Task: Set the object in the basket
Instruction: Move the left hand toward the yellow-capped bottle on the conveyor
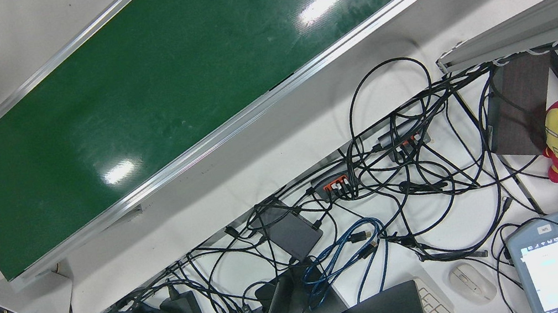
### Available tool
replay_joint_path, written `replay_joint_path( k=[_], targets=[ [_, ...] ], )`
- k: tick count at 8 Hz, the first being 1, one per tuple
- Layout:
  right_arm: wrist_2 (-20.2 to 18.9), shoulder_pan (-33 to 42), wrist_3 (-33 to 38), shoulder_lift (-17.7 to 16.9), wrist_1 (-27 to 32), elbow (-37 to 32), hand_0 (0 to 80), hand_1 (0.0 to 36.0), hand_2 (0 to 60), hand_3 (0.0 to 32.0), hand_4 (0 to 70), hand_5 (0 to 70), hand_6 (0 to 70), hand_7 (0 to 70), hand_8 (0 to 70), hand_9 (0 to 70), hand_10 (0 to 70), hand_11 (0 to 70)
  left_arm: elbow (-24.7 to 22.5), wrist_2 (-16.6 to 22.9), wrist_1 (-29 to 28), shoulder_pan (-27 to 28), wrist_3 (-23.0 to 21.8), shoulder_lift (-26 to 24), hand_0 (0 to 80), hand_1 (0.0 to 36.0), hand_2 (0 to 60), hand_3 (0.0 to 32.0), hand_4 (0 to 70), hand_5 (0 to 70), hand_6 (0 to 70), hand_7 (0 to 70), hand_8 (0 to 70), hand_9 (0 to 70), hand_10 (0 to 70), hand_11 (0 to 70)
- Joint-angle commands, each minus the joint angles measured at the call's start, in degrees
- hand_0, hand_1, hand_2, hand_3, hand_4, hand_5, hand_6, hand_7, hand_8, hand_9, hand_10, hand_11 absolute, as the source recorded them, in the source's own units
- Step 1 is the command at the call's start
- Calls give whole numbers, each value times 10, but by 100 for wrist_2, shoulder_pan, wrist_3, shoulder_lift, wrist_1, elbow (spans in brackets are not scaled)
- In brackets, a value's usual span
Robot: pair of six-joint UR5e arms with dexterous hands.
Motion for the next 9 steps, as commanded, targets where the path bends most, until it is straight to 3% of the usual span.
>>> replay_joint_path(
  k=[1, 3, 4, 5, 6, 7, 8, 9],
  targets=[
    [-1, 0, 0, 0, 0, 1, 0, 0, 0, 0, 0, 0, 0, 0, 0, 0, 0, 0, 12, -187, 54, 300, 19, -35, 800, 102, 0, 72, 52, 231, 0, 0, 55, 61, 49, 98],
    [-1, 0, 0, 0, 0, 1, 0, 0, 0, 0, 0, 0, 0, 0, 0, 0, 0, 0, 3, -170, 71, 398, 27, -17, 800, 75, 0, 68, 45, 235, 0, 0, 62, 70, 49, 96],
    [-1, 0, 0, 0, 0, 1, 0, 0, 0, 0, 0, 0, 0, 0, 0, 0, 0, 0, -6, -170, 71, 398, 27, -17, 795, 91, 0, 60, 51, 246, 0, 0, 68, 79, 51, 98],
    [7, 0, 0, 0, 0, 1, 0, 0, 0, 0, 0, 0, 0, 0, 0, 0, 0, 0, -23, -170, 89, 485, 36, -26, 645, 151, 0, 48, 62, 272, 0, 0, 74, 88, 62, 115],
    [7, 0, 0, 0, 0, 1, 0, 0, 0, 0, 0, 0, 0, 0, 0, 0, 0, 0, -23, -170, 89, 581, 28, -35, 580, 208, 67, 34, 75, 302, 0, 0, 85, 104, 71, 128],
    [-1, 0, 0, 0, 0, 1, 0, 0, 0, 0, 0, 0, 0, 0, 0, 0, 0, 0, -32, -170, 89, 626, 36, -70, 545, 247, 349, 14, 89, 328, 0, 0, 97, 121, 84, 147],
    [-1, 0, 0, 0, 0, 1, 0, 0, 0, 0, 0, 0, 0, 0, 0, 0, 0, 0, -102, -170, 150, 635, 28, -88, 525, 274, 528, 2, 97, 347, 0, 0, 98, 122, 86, 150],
    [-1, 0, 0, 0, 0, 1, 0, 0, 0, 0, 0, 0, 0, 0, 0, 0, 0, 0, -276, -170, 281, 644, 27, -79, 535, 274, 497, 2, 102, 349, 0, 0, 101, 126, 91, 157]
  ],
)
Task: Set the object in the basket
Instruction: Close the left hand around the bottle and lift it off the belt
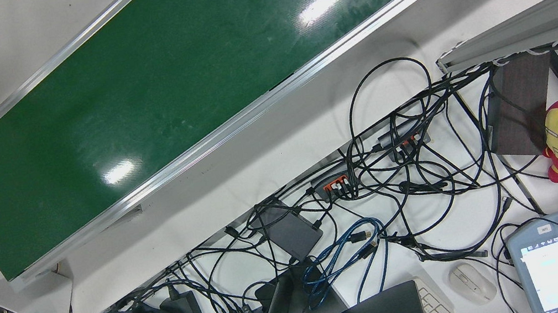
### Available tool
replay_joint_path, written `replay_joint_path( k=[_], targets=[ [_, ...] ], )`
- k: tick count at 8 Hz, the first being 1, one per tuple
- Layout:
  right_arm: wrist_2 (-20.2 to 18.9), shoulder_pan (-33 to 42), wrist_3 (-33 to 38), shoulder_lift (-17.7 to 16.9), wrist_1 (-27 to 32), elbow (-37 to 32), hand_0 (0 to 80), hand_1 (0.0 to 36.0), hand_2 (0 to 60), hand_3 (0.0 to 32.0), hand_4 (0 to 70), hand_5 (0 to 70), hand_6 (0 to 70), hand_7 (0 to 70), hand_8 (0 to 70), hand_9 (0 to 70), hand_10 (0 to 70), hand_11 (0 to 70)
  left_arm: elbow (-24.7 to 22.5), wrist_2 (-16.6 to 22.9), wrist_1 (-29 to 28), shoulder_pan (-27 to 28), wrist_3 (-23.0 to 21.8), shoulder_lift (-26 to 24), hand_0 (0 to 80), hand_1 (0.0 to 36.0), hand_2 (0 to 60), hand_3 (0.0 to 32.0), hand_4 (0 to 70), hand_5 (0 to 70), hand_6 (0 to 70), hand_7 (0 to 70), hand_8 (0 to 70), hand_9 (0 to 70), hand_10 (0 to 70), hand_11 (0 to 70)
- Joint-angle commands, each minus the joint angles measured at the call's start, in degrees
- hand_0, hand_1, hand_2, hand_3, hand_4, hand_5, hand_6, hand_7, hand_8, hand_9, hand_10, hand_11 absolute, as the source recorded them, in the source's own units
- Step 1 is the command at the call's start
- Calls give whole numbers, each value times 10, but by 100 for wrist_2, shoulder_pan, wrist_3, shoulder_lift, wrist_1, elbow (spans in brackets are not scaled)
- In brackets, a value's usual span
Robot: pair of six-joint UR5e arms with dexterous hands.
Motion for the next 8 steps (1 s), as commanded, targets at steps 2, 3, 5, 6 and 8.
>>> replay_joint_path(
  k=[2, 3, 5, 6, 8],
  targets=[
    [-2, 0, 9, 0, 0, 0, 0, 0, 0, 0, 0, 0, 0, 0, 0, 0, 0, 0, -625, -35, 405, 25, -39, -13, 462, 360, 600, 0, 123, 569, 4, 39, 170, 222, 147, 240],
    [-2, 0, 0, 0, 0, 0, 0, 0, 0, 0, 0, 0, 0, 0, 0, 0, 0, 0, -636, -139, 468, 25, -48, 4, 490, 360, 600, 0, 339, 700, 81, 190, 329, 440, 334, 495],
    [-2, 0, 0, 0, 0, 0, 0, 0, 0, 0, 0, 0, 0, 0, 0, 0, 0, 0, -845, -211, 775, 42, -65, -13, 580, 360, 600, 0, 700, 700, 456, 659, 700, 700, 655, 700],
    [-2, 0, 0, 0, 0, 0, 0, 0, 0, 0, 0, 0, 0, 0, 0, 0, 0, 0, -995, -176, 916, 121, -48, -14, 640, 360, 600, 0, 700, 700, 526, 700, 700, 700, 630, 700],
    [-2, 0, 0, 0, 0, 0, 0, 0, 0, 0, 0, 0, 0, 0, 0, 0, 0, 0, -1617, -175, 1355, 699, -13, 13, 662, 360, 600, 0, 687, 700, 530, 700, 700, 700, 515, 700]
  ],
)
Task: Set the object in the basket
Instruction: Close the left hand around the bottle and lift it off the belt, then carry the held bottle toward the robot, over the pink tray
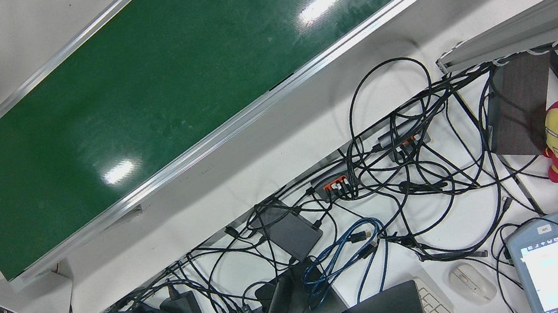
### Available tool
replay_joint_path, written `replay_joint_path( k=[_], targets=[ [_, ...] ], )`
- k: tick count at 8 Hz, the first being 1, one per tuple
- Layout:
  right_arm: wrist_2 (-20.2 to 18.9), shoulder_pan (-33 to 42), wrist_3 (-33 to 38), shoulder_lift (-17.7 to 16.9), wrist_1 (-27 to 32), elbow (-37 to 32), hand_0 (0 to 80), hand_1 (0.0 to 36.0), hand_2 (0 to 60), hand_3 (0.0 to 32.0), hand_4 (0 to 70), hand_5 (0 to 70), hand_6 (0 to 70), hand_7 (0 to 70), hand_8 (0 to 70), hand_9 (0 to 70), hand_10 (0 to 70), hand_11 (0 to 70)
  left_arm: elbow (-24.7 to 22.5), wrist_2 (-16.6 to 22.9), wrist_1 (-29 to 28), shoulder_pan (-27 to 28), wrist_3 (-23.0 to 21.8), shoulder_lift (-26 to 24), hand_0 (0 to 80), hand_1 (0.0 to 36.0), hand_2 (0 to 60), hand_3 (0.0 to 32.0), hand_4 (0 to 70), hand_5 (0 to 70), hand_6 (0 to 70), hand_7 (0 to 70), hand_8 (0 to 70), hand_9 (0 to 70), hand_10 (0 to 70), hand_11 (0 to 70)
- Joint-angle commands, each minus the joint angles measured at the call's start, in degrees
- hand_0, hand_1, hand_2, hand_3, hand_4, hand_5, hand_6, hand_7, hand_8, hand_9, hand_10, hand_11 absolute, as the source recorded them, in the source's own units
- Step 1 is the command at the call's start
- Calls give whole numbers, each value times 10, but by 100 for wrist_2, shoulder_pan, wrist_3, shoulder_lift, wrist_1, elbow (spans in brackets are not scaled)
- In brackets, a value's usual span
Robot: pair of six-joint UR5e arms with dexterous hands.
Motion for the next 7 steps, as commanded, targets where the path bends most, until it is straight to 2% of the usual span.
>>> replay_joint_path(
  k=[1, 2, 3, 4, 5, 7],
  targets=[
    [0, 0, 0, 0, 0, -4, 0, 0, 0, 0, 0, 0, 0, 0, 0, 0, 0, 0, -936, 16, 773, 797, 38, 16, 638, 360, 600, 0, 666, 700, 519, 700, 700, 700, 523, 700],
    [9, 0, 0, 0, 0, -4, 0, 0, 0, 0, 0, 0, 0, 0, 0, 0, 0, 0, -1184, 16, 951, 1104, 47, 16, 686, 360, 600, 0, 664, 700, 516, 700, 700, 700, 527, 700],
    [9, 0, 0, 0, 0, -4, 0, 0, 0, 0, 0, 0, 0, 0, 0, 0, 0, 0, -1308, 16, 979, 1403, 47, 33, 664, 360, 600, 0, 671, 700, 533, 700, 700, 700, 542, 700],
    [9, 0, 0, 0, 0, -4, 0, 0, 0, 0, 0, 0, 0, 0, 0, 0, 0, 0, -1518, 16, 1136, 1694, 125, 33, 708, 360, 600, 0, 646, 700, 531, 700, 700, 700, 554, 700],
    [0, 0, 9, 0, 0, -4, 0, 0, 0, 0, 0, 0, 0, 0, 0, 0, 0, 0, -1790, 16, 1337, 2001, 248, 25, 795, 360, 600, 0, 606, 700, 504, 700, 700, 700, 559, 700],
    [0, 0, 0, 0, 0, -4, 0, 0, 0, 0, 0, 0, 0, 0, 0, 0, 0, 0, -1924, 16, 1532, 2852, 267, 7, 764, 360, 600, 0, 607, 700, 534, 700, 700, 700, 570, 700]
  ],
)
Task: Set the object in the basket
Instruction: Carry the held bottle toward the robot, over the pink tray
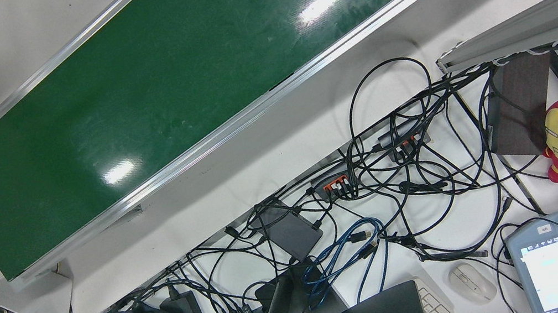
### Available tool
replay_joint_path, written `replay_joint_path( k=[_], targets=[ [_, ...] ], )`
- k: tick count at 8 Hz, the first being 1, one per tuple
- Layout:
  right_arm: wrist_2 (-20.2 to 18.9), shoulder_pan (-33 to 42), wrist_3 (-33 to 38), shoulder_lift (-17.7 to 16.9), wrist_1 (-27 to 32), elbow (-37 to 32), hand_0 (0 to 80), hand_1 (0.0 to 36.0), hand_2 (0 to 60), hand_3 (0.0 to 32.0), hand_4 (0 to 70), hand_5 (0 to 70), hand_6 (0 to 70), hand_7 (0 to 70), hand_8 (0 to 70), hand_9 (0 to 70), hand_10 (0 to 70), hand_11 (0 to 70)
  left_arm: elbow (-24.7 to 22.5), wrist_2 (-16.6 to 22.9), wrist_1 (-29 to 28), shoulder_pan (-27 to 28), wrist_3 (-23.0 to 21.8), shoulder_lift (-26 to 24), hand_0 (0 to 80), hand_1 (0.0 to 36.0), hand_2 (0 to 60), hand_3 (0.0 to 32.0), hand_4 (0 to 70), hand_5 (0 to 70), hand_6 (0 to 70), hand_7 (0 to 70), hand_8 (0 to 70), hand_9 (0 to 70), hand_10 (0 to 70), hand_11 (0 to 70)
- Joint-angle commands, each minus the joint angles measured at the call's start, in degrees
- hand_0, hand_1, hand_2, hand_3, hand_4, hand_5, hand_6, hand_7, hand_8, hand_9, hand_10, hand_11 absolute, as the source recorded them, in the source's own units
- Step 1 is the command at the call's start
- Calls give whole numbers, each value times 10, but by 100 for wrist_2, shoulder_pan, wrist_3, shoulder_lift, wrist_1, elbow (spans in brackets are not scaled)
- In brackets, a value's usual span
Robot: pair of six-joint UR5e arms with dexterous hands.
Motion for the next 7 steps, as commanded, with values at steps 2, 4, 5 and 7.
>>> replay_joint_path(
  k=[2, 4, 5, 7],
  targets=[
    [-3, -9, -3, 0, 0, -9, 0, 0, 0, 0, 0, 0, 0, 0, 0, 0, 0, 0, -196, 0, 287, 1444, 396, 36, 740, 360, 600, 0, 598, 700, 536, 700, 700, 700, 531, 700],
    [-3, -9, -3, 0, 0, -17, 0, 0, 0, 0, 0, 0, 0, 0, 0, 0, 0, 0, -161, -26, 611, 2034, 504, 45, 665, 360, 600, 0, 572, 700, 517, 683, 700, 700, 510, 700],
    [-3, -9, -3, 0, 0, -18, 0, 0, 0, 0, 0, 0, 0, 0, 0, 0, 0, 0, -153, -26, 787, 2088, 505, 63, 608, 360, 600, 0, 568, 700, 486, 630, 700, 700, 487, 700],
    [-3, -9, -3, 0, 0, -18, 0, 0, 0, 0, 0, 0, 0, 0, 0, 0, 0, 0, -187, 9, 1068, 2089, 496, 81, 505, 360, 600, 0, 364, 700, 171, 287, 507, 658, 335, 493]
  ],
)
